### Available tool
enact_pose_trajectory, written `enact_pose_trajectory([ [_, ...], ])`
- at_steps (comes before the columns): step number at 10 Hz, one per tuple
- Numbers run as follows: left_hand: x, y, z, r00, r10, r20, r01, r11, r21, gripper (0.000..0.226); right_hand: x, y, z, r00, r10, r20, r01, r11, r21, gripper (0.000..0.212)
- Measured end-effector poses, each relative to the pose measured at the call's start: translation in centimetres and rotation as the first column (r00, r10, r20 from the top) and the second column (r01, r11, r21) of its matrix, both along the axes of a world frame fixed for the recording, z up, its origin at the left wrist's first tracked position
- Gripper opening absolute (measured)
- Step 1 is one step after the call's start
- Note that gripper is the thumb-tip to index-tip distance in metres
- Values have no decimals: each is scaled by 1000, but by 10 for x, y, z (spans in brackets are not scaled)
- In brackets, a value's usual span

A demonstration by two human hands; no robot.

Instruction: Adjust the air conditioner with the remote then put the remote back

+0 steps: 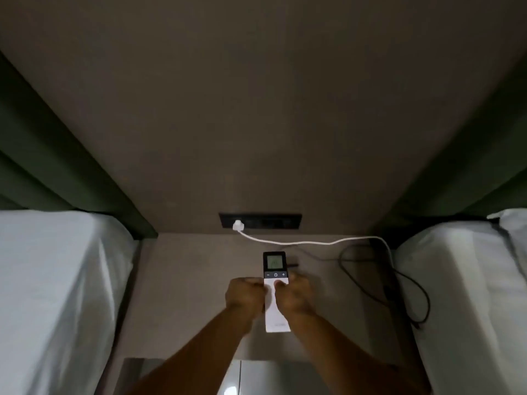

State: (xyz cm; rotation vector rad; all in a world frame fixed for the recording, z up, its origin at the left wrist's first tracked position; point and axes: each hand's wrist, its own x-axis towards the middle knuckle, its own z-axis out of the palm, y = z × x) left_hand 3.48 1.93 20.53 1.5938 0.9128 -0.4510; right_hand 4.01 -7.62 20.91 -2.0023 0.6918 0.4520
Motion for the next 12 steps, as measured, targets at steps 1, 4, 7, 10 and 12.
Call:
enact_pose_trajectory([
  [1,-12,-3,-59,999,12,-49,-10,998,58,17,-10,-2,-61,998,25,-55,-28,998,-55,24],
  [4,-26,-8,-175,991,-77,-110,101,968,230,21,-24,-3,-181,986,115,-122,-136,974,-179,35],
  [7,-26,-10,-197,964,-165,-210,224,928,299,25,-31,-8,-207,986,106,-129,-128,975,-180,26],
  [10,-32,-1,-210,968,-194,-161,232,933,274,23,-33,-9,-213,978,146,-148,-165,978,-126,34],
  [12,-36,-3,-189,961,-273,-49,276,923,268,23,-31,-6,-197,967,209,-143,-227,965,-131,36],
])
